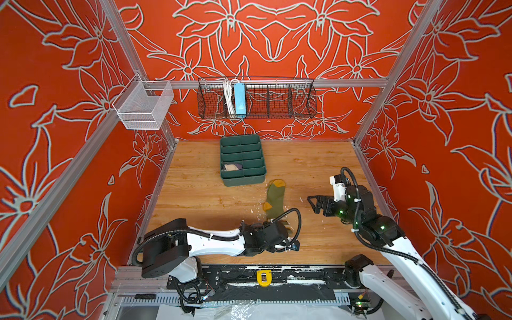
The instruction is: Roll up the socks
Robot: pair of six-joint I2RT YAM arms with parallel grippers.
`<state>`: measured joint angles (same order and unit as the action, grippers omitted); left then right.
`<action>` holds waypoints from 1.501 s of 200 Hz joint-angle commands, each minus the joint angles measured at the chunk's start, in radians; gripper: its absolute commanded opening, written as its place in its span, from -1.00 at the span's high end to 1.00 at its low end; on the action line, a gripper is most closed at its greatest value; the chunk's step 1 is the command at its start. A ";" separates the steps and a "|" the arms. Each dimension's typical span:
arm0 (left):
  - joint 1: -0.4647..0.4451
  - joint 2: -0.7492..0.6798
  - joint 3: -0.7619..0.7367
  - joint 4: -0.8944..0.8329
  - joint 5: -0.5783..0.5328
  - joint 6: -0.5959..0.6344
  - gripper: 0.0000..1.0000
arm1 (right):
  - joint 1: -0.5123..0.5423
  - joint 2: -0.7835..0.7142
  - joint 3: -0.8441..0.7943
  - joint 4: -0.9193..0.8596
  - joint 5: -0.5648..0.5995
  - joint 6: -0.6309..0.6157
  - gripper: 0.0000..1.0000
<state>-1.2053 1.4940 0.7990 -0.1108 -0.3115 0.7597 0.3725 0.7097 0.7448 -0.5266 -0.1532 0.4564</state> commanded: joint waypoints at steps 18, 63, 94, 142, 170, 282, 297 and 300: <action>-0.002 0.068 0.091 -0.148 0.120 -0.270 0.78 | -0.009 -0.012 0.080 -0.075 0.103 -0.022 -0.96; 0.000 0.115 0.098 -0.156 0.151 -0.573 0.83 | -0.009 0.025 0.150 -0.131 0.120 -0.066 -0.96; -0.002 0.110 0.027 -0.120 0.237 -0.676 0.85 | -0.009 0.056 0.173 -0.175 0.173 -0.081 -0.96; 0.028 0.086 -0.103 -0.009 0.361 -0.731 0.87 | -0.009 0.027 0.152 -0.156 0.258 -0.082 -0.95; 0.079 0.074 -0.155 0.061 0.430 -0.745 0.87 | -0.009 -0.021 0.099 -0.114 0.203 -0.192 -0.96; 0.289 0.273 -0.090 0.046 0.884 -0.772 0.88 | 0.259 0.088 -0.085 -0.012 0.076 -0.684 -0.74; 0.293 0.298 -0.088 0.051 0.896 -0.779 0.88 | 0.306 0.071 -0.094 -0.005 0.136 -0.772 -0.72; 0.294 0.302 -0.087 0.050 0.898 -0.781 0.88 | 0.313 0.064 -0.099 0.000 0.148 -0.791 -0.72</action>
<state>-0.9150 1.7058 0.7475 0.0444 0.5514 0.0021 0.6292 0.8001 0.6643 -0.5621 -0.0818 -0.1177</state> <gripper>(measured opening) 0.064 0.864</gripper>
